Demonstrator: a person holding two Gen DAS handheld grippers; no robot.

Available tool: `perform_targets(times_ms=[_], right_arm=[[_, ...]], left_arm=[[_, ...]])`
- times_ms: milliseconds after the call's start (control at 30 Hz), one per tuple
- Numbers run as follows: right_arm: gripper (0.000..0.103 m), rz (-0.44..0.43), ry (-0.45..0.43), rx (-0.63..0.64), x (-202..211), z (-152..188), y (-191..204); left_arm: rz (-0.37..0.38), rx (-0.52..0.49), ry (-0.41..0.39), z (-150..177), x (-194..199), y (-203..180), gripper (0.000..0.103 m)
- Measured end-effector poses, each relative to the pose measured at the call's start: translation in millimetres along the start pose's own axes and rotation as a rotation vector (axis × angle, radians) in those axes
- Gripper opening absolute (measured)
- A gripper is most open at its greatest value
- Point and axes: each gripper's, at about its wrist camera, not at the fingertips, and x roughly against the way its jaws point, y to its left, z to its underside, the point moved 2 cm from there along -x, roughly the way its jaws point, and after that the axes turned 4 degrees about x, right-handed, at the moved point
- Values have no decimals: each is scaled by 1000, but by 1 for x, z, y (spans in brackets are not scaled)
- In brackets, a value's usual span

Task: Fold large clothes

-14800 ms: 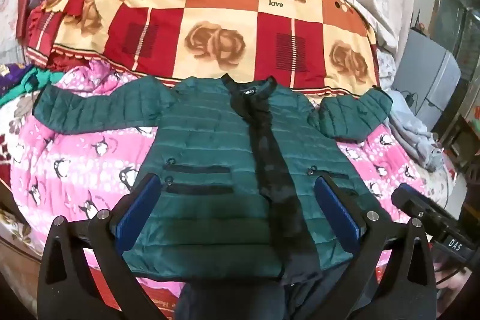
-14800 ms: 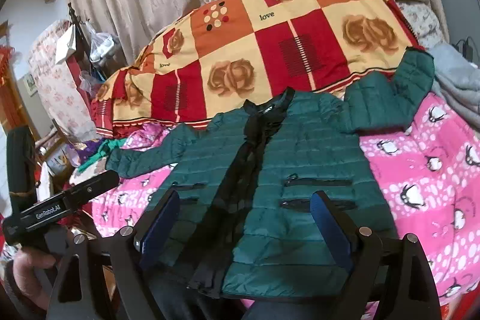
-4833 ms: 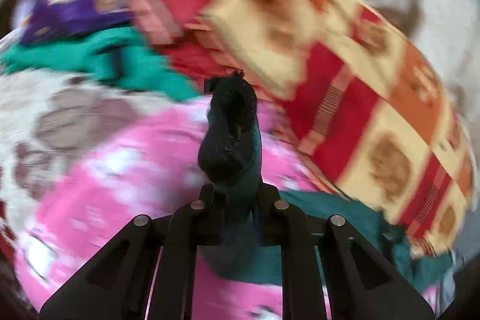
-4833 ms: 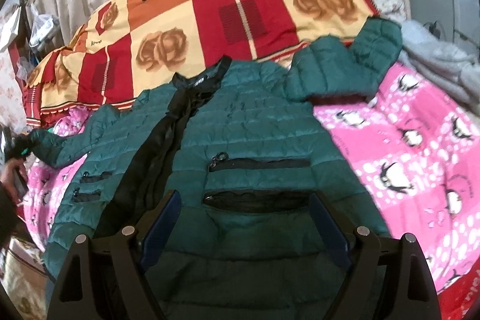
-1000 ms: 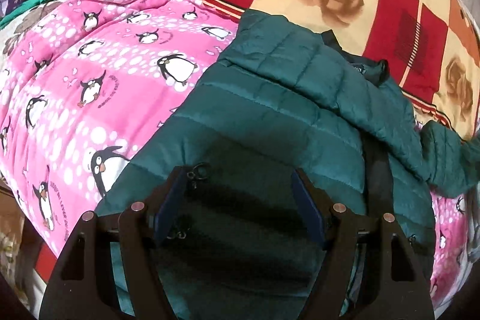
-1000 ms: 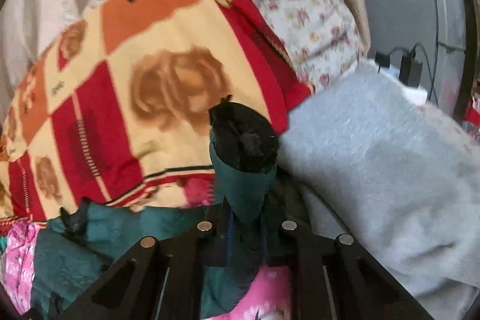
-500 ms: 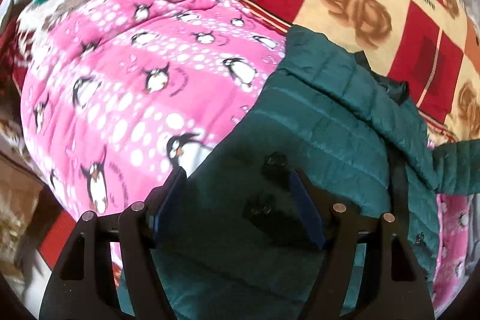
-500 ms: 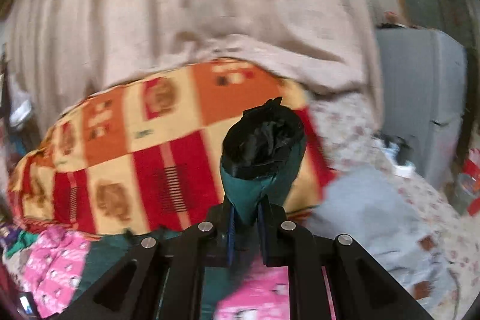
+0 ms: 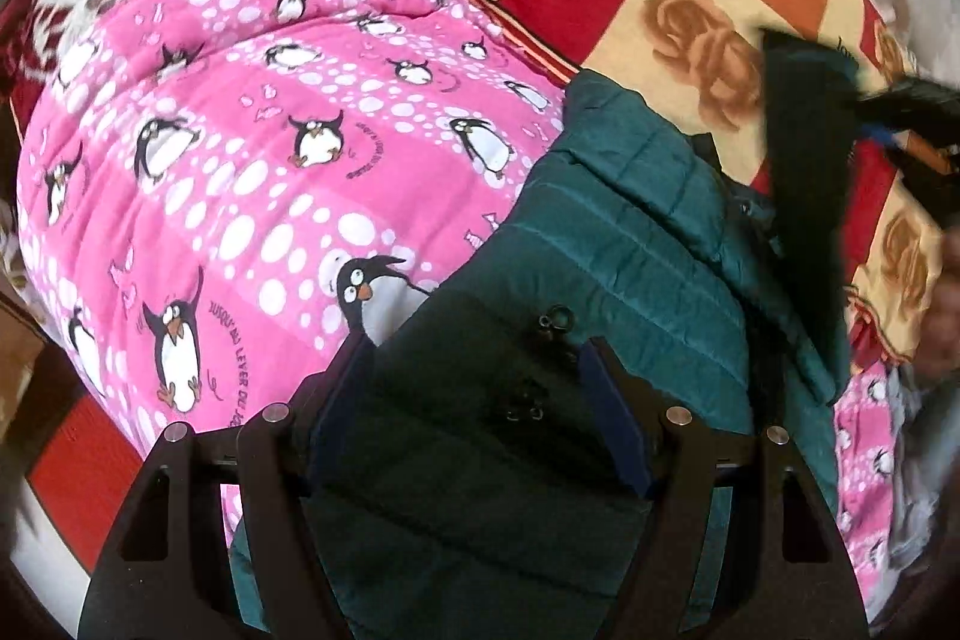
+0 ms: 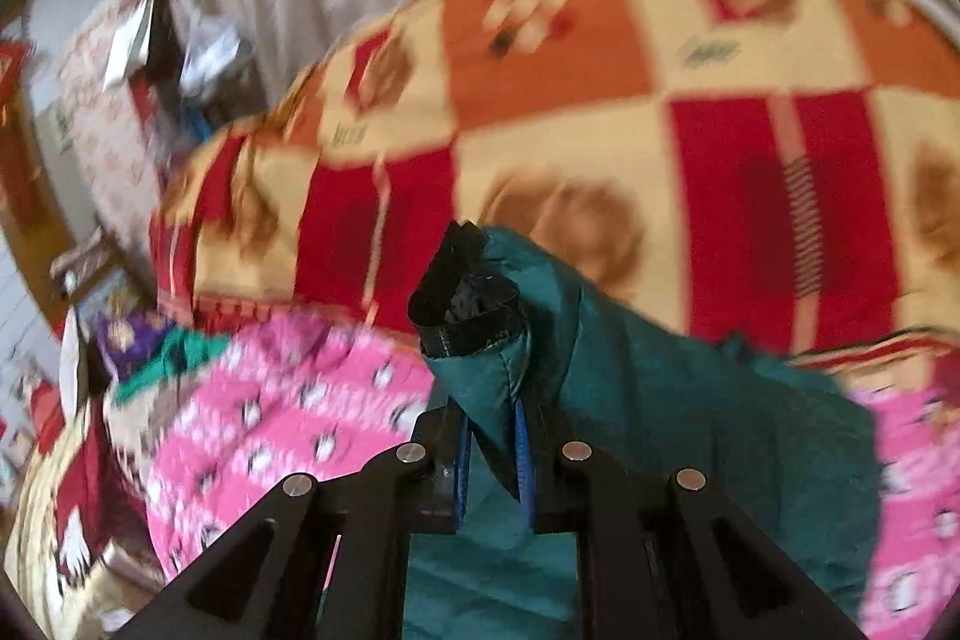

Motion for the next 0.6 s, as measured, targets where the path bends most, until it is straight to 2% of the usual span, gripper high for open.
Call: perform_targets(times_ms=[167, 267, 400, 500, 533, 567, 600], right_arm=[[12, -79, 80, 1, -66, 37, 12], [12, -124, 124, -15, -89, 58, 6], [14, -127, 218, -40, -109, 84, -8], [20, -147, 254, -60, -107, 92, -13], [28, -179, 248, -63, -100, 93, -13], [41, -205, 245, -65, -92, 93, -14], [46, -219, 242, -66, -85, 94, -15]], left_arm=[[12, 16, 24, -1, -6, 2, 72], [12, 21, 33, -1, -9, 3, 72], [4, 17, 38, 0, -11, 2, 72], [0, 20, 45, -1, -12, 4, 72], [-3, 22, 50, -1, -13, 4, 72], [-7, 24, 53, -1, -14, 5, 72], [-12, 24, 56, -2, -15, 5, 72]])
